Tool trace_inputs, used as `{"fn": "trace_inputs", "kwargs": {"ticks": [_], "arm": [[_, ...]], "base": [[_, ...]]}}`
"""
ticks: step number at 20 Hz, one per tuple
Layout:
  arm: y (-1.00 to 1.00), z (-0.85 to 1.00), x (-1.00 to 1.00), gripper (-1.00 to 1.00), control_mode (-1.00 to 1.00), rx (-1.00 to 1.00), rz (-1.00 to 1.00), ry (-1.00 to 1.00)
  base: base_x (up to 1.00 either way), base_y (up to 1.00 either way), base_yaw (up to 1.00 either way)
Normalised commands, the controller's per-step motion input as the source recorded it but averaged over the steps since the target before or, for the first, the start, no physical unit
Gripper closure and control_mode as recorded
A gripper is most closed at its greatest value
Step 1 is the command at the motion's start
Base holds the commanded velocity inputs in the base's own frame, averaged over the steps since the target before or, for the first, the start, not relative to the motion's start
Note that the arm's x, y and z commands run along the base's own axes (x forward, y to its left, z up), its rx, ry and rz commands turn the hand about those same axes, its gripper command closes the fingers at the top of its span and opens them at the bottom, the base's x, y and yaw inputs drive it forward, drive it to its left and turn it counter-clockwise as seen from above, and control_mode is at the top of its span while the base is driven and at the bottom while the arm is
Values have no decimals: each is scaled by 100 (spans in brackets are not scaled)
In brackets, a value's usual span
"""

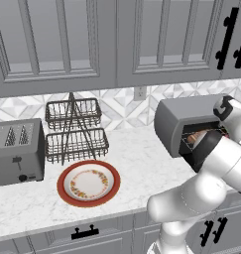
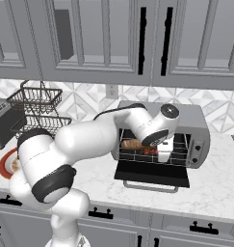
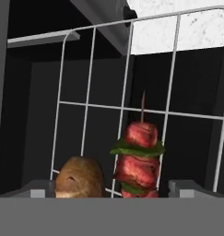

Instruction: Pick up the kebab skewer and baguette bread, and place them inside the toaster oven. Close the toaster oven door and start by setting the timer.

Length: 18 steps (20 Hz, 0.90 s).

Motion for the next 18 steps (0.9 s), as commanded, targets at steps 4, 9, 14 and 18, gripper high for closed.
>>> {"fn": "trace_inputs", "kwargs": {"ticks": [4, 9, 14, 18], "arm": [[-3, 6, -25, -100, -100, 0, 7, -5], [-32, 5, -78, -100, -100, -5, 23, -16], [-6, 0, -50, -100, -100, -23, 26, -15], [-24, -10, -40, -100, -100, -26, 38, -17]], "base": [[0, 0, 0], [0, 0, 0], [0, 0, 0], [0, 0, 0]]}}
